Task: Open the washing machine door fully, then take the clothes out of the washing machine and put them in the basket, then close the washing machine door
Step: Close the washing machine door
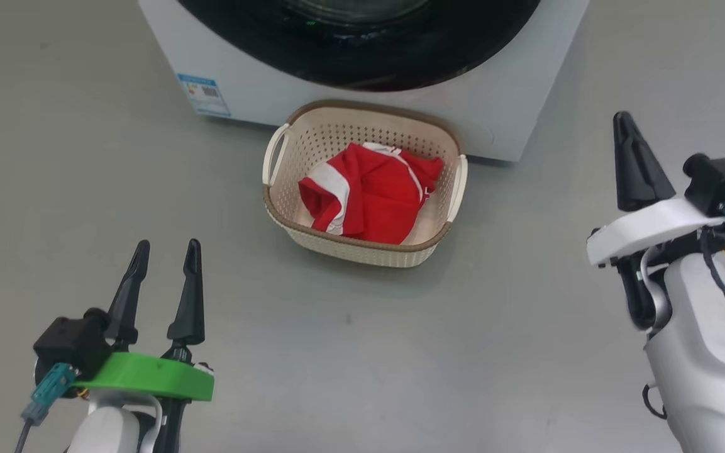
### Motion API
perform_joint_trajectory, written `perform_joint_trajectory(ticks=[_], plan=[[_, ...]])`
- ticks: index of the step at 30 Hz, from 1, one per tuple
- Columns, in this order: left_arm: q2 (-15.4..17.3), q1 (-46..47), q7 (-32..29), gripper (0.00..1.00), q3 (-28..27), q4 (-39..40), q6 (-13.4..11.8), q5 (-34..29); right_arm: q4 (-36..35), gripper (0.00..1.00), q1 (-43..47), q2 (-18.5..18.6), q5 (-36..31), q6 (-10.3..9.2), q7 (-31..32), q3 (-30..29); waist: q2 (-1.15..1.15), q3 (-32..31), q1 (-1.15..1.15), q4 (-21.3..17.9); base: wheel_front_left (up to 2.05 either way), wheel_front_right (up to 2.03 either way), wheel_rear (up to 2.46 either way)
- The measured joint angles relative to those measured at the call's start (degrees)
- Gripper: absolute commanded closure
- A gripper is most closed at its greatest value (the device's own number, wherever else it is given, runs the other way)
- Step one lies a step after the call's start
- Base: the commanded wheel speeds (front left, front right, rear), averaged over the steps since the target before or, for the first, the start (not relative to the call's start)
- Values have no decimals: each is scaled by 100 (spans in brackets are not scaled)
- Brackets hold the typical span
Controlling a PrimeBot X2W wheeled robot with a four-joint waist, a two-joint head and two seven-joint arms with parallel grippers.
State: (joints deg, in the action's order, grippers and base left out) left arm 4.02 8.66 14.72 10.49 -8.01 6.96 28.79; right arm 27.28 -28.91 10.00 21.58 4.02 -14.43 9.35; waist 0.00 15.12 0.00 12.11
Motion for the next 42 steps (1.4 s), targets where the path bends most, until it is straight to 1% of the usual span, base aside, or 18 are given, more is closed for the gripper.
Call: perform_joint_trajectory(ticks=[3, 5, 11, 17, 18, 20, 26, 33, 34, 35, 36, 42], plan=[[5, -214, 0, 0, -202, -10, 0, 0, -105, 100, 352, -111, 8, -21, 0, -74, 0, -246, 0, -187, 0, 0, 0], [9, -348, 0, 0, -332, -8, 0, 0, -135, 100, 602, -123, 8, -22, 0, -89, 0, -406, 0, -306, 0, 0, 0], [5, -681, 0, 0, -382, 60, 0, 0, -301, 100, 1293, -131, 8, -119, 0, -168, 0, -810, 0, -685, 0, 0, 0], [7, -899, 0, 0, -450, 147, 0, -8, -601, 100, 1628, -209, -44, -129, 0, -168, 0, -1068, 0, -1033, 0, 0, 0], [5, -935, 0, 0, -453, 147, 0, -8, -655, 100, 1672, -230, -62, -165, 0, -167, 0, -1098, 0, -1086, 0, 0, 0], [2, -994, 0, 0, -474, 147, 0, -5, -755, 100, 1751, -259, -111, -170, 0, -154, 0, -1150, 0, -1184, 0, 0, 0], [-3, -1048, 0, 0, -448, 162, 0, -1, -982, 100, 2064, -278, -259, -174, 0, -109, 0, -1264, 0, -1390, 0, 0, 0], [-15, -1101, 0, 0, -386, 186, 0, 44, -1174, 100, 2376, -382, -314, -174, 0, -60, 0, -1307, 0, -1501, 0, 0, 0], [-16, -1113, 0, 0, -378, 182, 0, 44, -1187, 90, 2401, -396, -318, -175, 0, -57, 0, -1309, 0, -1506, 0, 0, 0], [-16, -1118, 0, 0, -375, 179, 0, 44, -1206, 50, 2421, -412, -321, -177, 0, -52, 0, -1312, 0, -1511, 0, 0, 0], [-16, -1121, 0, 0, -368, 174, 0, 44, -1223, 0, 2443, -416, -369, -218, 0, -37, 0, -1316, 0, -1516, 0, 0, 0], [-18, -1132, 0, 0, -326, 115, 0, 42, -1397, 0, 2485, -417, -442, -267, 0, -79, 0, -1341, 0, -1546, 0, 0, 0]])
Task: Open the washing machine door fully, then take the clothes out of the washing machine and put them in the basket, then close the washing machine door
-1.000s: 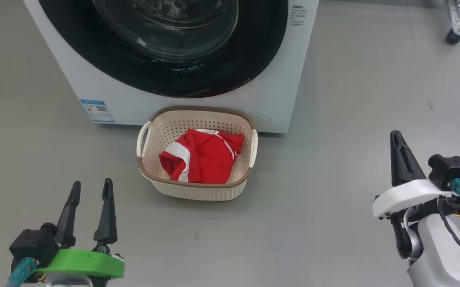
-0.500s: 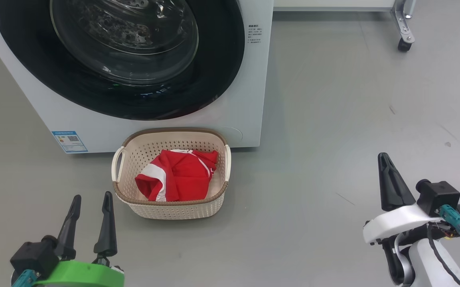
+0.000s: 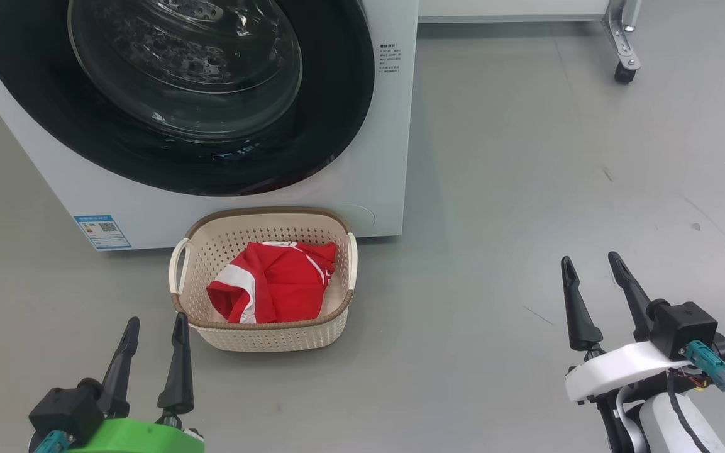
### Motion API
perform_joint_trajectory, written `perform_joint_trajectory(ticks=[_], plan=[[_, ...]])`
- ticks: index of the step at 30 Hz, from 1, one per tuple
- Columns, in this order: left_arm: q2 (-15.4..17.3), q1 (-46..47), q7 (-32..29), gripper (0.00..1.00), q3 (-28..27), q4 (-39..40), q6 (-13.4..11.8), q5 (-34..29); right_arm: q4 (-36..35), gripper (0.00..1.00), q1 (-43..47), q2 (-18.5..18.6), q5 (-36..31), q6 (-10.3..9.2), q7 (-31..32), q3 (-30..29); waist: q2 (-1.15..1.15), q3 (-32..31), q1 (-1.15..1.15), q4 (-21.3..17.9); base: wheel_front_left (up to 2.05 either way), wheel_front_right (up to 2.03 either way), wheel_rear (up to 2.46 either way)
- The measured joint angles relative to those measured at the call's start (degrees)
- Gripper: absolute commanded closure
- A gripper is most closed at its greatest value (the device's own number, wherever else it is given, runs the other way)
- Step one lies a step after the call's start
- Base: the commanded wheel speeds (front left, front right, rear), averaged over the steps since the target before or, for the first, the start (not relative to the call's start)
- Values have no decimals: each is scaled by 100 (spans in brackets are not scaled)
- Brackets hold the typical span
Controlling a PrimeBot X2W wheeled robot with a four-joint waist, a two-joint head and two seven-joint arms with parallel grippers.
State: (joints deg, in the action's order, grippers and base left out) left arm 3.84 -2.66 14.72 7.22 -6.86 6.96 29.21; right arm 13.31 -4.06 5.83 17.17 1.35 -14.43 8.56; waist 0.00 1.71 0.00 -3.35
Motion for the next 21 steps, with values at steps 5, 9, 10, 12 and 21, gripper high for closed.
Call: perform_joint_trajectory(ticks=[5, 9, 10, 12, 21], plan=[[-15, -4, 0, 0, -1, 11, 15, 40, -108, 0, 54, -1, -40, -19, 0, -37, 0, -4, 0, -12, 0, 0, 0], [-27, -4, 0, 0, -55, 5, 15, 9, -182, 0, 115, -12, -62, -52, 0, -78, 0, 9, 0, -16, 0, 0, 0], [-27, -4, -1, 0, -67, 3, 15, -27, -201, 0, 115, -18, -62, -52, 0, -81, 0, 13, 0, -16, 0, 0, 0], [-31, -4, -1, 0, -71, -42, 15, -42, -222, 0, 116, -34, -67, -52, 0, -80, 0, 21, 0, -16, 0, 0, 0], [-49, -17, -1, 0, -192, -205, 15, -277, -324, 0, 219, -49, -111, -52, 0, -92, 0, 58, 0, -30, 0, 0, 0]])
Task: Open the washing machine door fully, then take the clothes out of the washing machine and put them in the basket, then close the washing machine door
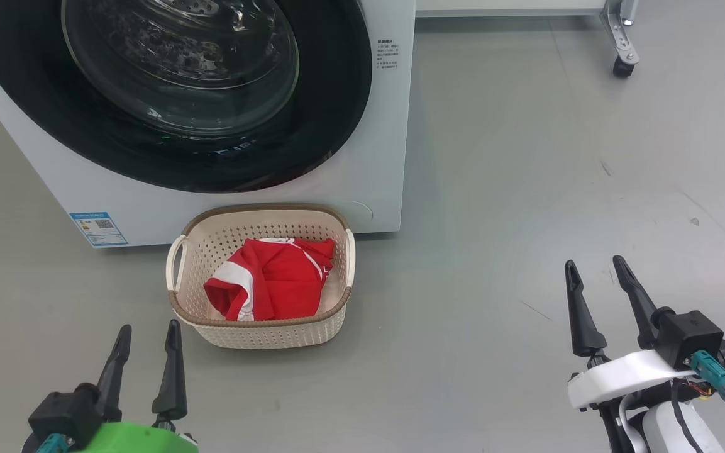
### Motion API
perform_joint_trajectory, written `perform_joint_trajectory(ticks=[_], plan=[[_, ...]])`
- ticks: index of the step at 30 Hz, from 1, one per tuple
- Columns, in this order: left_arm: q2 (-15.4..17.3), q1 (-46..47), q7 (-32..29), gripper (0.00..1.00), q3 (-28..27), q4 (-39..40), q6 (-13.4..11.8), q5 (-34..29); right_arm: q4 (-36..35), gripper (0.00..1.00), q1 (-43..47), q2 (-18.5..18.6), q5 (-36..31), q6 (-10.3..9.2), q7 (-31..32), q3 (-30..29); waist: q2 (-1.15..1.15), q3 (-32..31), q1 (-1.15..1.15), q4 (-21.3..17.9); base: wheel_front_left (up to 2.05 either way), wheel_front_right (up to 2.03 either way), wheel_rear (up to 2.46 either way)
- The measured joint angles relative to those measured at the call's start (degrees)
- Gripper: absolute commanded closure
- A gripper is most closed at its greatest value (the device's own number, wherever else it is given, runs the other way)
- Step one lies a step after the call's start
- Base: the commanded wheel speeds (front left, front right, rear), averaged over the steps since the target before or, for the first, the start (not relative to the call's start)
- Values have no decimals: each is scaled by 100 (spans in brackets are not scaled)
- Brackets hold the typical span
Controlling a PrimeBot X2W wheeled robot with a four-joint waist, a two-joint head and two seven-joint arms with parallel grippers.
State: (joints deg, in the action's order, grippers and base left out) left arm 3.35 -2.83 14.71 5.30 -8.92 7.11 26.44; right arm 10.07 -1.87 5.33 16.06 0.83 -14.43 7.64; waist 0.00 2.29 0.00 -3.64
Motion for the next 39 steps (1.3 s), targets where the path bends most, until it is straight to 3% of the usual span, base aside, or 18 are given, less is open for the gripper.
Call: perform_joint_trajectory(ticks=[39], plan=[[-29, -12, 0, 0, -58, -98, 0, 77, -115, 0, 70, -77, -65, 10, 0, -73, 0, 89, 0, 20, 0, 0, 0]])
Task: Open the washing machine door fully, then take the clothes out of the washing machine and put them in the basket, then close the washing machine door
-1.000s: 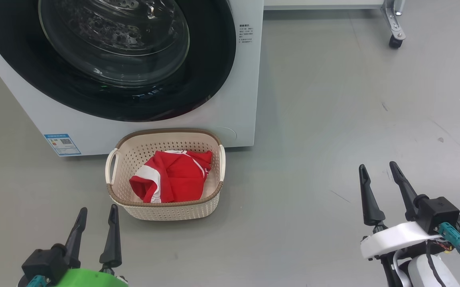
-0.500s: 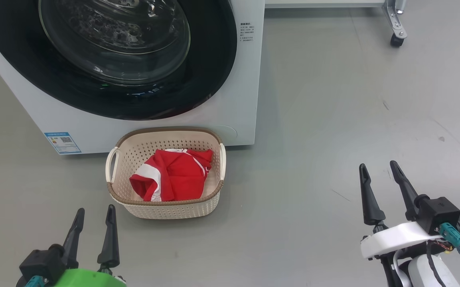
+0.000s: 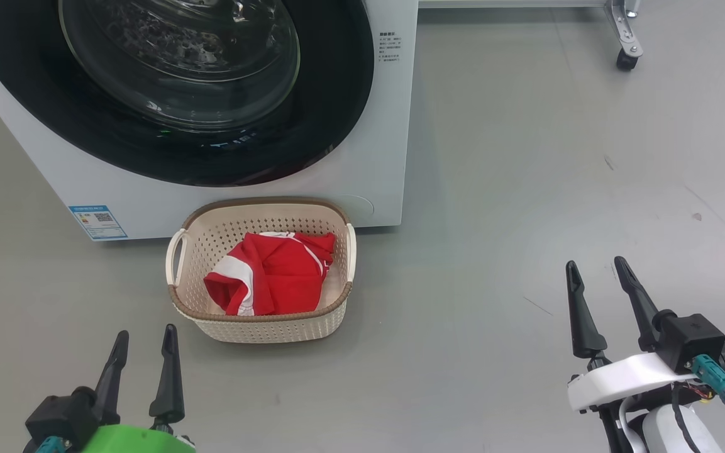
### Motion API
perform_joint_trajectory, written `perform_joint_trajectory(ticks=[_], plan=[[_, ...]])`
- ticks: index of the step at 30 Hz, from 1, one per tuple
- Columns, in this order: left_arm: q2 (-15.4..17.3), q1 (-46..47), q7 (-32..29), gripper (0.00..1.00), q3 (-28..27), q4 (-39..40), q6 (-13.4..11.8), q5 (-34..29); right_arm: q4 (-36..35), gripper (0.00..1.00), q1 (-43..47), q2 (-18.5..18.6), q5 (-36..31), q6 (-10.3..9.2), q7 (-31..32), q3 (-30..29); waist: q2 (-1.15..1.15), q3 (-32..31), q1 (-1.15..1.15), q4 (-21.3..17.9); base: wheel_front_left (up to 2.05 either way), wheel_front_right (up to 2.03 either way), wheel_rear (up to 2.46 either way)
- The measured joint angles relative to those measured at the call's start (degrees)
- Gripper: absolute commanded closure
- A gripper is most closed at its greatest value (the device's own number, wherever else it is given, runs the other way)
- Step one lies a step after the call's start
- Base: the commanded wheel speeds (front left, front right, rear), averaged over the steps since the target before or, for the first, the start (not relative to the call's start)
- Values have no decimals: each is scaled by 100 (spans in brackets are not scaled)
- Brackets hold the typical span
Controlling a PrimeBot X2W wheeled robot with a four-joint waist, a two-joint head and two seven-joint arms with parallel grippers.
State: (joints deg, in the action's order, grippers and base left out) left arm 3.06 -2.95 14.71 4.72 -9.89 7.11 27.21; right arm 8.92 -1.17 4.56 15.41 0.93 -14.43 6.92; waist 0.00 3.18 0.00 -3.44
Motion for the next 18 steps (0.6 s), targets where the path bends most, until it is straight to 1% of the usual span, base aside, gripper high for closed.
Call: perform_joint_trajectory(ticks=[10, 11, 18], plan=[[-14, 1, 0, 0, -32, -53, 0, 2, 0, 0, 16, -10, -44, 18, 0, -25, 0, 9, 0, -3, 0, 0, 0], [-14, 1, 0, 100, -37, -54, 0, 2, 0, 100, 16, -11, -45, 18, 0, -29, 0, 7, 0, -4, 0, 0, 0], [-91, -40, -1, 100, 9, -337, -1, 3, 301, 100, 238, -109, -30, 15, 26, -10, 0, 6, 0, -4, 0, 0, 0]])
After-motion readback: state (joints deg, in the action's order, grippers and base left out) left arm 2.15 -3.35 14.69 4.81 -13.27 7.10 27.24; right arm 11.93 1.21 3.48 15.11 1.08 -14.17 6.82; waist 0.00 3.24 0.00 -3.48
